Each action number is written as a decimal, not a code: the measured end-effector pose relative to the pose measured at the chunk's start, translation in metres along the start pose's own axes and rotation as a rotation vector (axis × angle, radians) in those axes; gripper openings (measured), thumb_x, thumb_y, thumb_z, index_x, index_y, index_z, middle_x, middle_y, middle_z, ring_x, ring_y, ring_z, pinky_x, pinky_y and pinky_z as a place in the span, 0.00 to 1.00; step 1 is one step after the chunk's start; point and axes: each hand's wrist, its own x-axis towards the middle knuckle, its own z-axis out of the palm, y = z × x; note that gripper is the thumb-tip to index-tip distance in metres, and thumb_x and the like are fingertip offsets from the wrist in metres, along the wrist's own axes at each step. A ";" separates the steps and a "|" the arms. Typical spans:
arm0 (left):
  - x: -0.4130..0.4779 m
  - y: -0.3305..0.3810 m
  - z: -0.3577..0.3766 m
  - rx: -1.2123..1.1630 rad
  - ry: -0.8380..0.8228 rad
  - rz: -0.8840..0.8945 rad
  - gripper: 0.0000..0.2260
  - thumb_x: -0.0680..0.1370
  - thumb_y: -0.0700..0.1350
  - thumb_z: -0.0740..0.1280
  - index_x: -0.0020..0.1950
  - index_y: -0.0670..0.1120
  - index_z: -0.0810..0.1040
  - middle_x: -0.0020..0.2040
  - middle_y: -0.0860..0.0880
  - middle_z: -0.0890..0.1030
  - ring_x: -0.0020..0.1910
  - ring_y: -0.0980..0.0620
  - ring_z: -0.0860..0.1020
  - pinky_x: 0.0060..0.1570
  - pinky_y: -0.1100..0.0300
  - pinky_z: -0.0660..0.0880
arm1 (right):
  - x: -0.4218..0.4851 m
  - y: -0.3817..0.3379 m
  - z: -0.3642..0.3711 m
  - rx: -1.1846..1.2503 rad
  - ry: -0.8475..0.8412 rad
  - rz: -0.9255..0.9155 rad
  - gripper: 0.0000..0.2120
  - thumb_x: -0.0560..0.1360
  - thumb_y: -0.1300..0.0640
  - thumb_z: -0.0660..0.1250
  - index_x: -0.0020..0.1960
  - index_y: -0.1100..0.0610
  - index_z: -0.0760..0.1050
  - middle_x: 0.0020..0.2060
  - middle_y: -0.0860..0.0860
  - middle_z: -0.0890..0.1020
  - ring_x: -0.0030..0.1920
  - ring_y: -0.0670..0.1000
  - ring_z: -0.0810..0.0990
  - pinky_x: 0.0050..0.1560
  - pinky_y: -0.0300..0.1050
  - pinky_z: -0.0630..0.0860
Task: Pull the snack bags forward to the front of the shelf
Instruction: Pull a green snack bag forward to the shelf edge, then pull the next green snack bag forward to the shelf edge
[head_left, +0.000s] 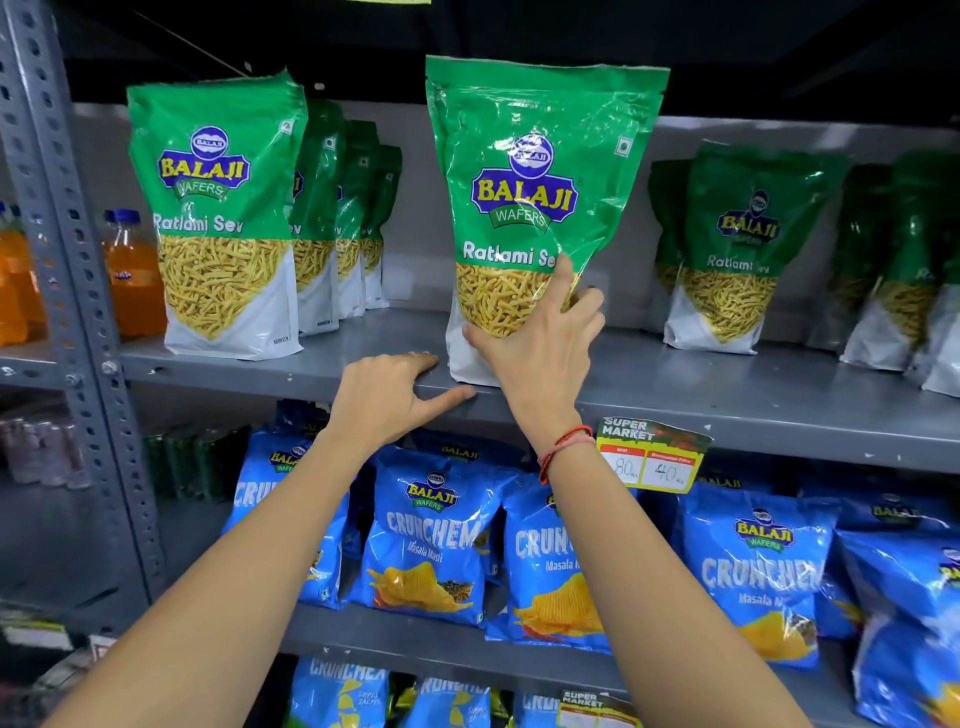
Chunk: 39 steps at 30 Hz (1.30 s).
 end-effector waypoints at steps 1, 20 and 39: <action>0.000 0.001 0.000 0.003 0.009 0.001 0.37 0.67 0.74 0.50 0.54 0.49 0.82 0.45 0.48 0.87 0.42 0.44 0.83 0.32 0.59 0.70 | 0.000 0.000 0.000 -0.002 0.001 0.000 0.52 0.61 0.40 0.77 0.75 0.55 0.54 0.59 0.59 0.66 0.56 0.59 0.67 0.48 0.52 0.75; -0.038 0.054 -0.003 -0.197 0.304 -0.291 0.21 0.76 0.56 0.60 0.53 0.40 0.80 0.51 0.41 0.84 0.50 0.41 0.80 0.50 0.47 0.73 | 0.049 0.080 -0.054 -0.055 0.149 -0.078 0.44 0.70 0.28 0.60 0.73 0.57 0.60 0.61 0.60 0.69 0.57 0.60 0.70 0.43 0.48 0.70; 0.053 0.290 0.060 -0.135 -0.120 0.022 0.26 0.79 0.61 0.52 0.62 0.43 0.77 0.66 0.44 0.77 0.68 0.47 0.71 0.54 0.51 0.73 | 0.159 0.250 -0.086 -0.260 -0.069 0.103 0.39 0.73 0.37 0.64 0.74 0.59 0.57 0.66 0.62 0.66 0.65 0.63 0.65 0.56 0.57 0.72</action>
